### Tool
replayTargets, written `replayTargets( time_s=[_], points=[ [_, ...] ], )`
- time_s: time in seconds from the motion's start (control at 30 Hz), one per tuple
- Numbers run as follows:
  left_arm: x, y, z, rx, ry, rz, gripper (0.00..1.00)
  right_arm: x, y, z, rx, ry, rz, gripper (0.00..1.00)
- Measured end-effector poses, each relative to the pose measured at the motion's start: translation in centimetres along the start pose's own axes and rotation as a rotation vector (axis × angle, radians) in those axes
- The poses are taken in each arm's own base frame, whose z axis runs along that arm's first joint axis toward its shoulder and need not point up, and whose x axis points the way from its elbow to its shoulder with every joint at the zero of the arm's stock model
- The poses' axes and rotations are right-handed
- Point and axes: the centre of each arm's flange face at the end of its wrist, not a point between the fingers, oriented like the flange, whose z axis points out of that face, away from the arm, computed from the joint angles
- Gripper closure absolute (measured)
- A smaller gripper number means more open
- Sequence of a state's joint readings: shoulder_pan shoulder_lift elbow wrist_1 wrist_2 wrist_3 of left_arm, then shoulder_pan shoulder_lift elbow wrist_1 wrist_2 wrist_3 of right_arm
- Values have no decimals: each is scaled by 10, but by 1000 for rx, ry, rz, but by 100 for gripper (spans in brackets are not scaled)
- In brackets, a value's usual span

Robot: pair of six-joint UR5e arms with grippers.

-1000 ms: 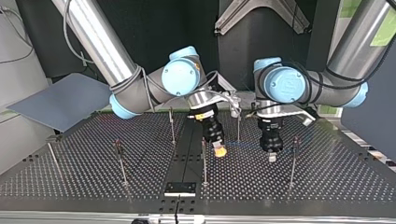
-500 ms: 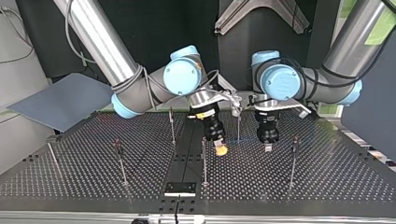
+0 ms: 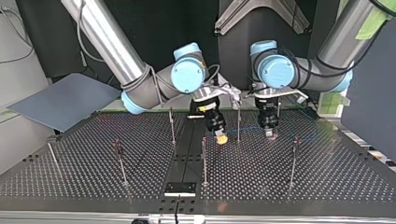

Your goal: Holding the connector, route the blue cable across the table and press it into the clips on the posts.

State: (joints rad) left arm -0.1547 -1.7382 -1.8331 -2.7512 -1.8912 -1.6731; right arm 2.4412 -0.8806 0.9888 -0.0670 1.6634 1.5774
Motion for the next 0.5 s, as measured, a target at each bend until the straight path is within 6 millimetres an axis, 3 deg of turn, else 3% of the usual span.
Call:
replayTargets(
  time_s=[0.5],
  points=[
    [48,7,-25,24,15,3,100,-64,10,-14,-12,-125,-31,100]
  ],
)
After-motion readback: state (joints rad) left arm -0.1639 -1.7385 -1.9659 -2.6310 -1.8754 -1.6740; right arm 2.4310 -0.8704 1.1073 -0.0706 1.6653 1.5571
